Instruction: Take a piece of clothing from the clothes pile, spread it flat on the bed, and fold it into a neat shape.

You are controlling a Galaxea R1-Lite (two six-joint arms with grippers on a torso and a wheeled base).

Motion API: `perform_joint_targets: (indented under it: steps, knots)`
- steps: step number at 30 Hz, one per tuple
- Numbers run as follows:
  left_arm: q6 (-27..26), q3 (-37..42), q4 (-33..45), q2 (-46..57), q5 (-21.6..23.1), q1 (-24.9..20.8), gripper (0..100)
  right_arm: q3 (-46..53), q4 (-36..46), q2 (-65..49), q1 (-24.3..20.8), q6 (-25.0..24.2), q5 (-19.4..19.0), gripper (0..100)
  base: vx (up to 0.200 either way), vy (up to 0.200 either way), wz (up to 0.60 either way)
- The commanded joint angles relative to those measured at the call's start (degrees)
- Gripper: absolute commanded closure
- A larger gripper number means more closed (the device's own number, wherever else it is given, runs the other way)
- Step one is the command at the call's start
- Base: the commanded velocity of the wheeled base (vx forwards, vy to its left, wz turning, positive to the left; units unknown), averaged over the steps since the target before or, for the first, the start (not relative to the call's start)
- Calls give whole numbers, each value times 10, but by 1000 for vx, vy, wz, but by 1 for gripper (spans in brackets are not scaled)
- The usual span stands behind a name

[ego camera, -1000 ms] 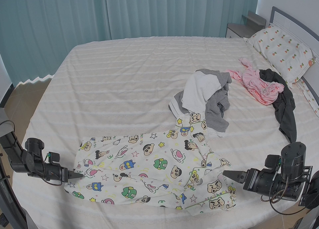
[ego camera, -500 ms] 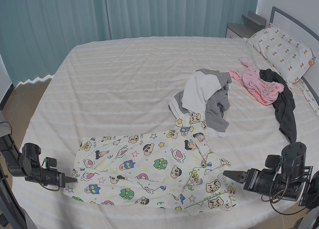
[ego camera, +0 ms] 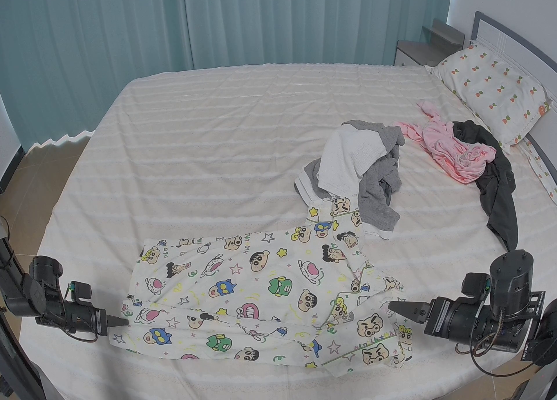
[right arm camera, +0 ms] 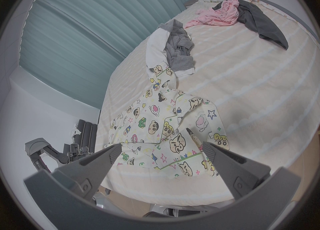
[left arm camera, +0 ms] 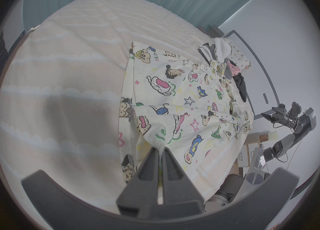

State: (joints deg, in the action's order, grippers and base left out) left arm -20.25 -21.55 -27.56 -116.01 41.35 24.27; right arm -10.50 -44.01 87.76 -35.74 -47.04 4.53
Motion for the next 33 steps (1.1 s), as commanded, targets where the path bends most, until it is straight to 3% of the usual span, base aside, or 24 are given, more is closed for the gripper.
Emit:
perform_joint_targets:
  steps: [1,30,31,33]
  knots:
    - [-1,18,-2,4,0,7,100,1,0,1,0,0,-1,0,0,0,0]
    - [-14,79,-36,-12,3,43,100,7,1,16,0,3,-7,0,0,0,0]
    - [-12,85,-48,-17,5,43,0,7,1,15,1,5,-7,0,0,0,0]
    - [-11,94,-74,-25,8,44,0,7,1,15,2,10,-7,0,0,0,0]
